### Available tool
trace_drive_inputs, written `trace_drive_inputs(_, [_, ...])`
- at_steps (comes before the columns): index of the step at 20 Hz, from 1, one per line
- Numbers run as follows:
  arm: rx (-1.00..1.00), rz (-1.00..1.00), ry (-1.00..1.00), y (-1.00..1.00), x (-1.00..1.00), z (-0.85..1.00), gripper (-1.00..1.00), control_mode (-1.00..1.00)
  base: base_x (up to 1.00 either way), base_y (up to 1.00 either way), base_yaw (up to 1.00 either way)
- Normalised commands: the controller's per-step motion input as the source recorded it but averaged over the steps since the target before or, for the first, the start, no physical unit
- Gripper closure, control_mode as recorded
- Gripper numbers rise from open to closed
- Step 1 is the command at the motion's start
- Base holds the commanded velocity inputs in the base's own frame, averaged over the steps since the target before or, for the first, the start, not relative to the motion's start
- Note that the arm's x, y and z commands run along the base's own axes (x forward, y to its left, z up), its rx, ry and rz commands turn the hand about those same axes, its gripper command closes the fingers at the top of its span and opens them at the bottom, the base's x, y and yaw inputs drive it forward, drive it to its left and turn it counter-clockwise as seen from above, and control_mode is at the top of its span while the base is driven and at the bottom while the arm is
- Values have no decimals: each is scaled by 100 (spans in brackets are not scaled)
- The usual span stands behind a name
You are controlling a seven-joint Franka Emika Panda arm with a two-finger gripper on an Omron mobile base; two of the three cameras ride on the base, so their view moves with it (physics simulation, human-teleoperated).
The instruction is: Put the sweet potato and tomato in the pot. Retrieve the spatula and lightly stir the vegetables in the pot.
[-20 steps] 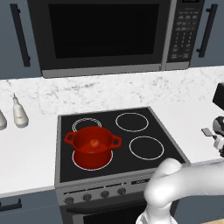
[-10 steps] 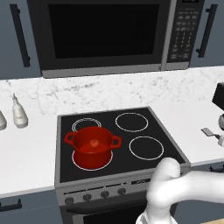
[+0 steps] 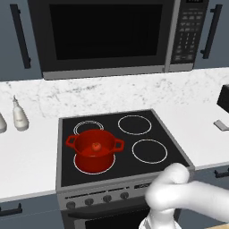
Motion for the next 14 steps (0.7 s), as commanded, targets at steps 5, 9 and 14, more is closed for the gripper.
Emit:
trace_drive_inputs(5, [-52,58,-19,85,-68,96,100,-100,0,0,0])
trace_drive_inputs(9, [-57,55,-11,100,-75,100,100,-100,0,0,0])
trace_drive_inputs(14, [-35,49,-1,100,-29,99,100,-100,0,0,0])
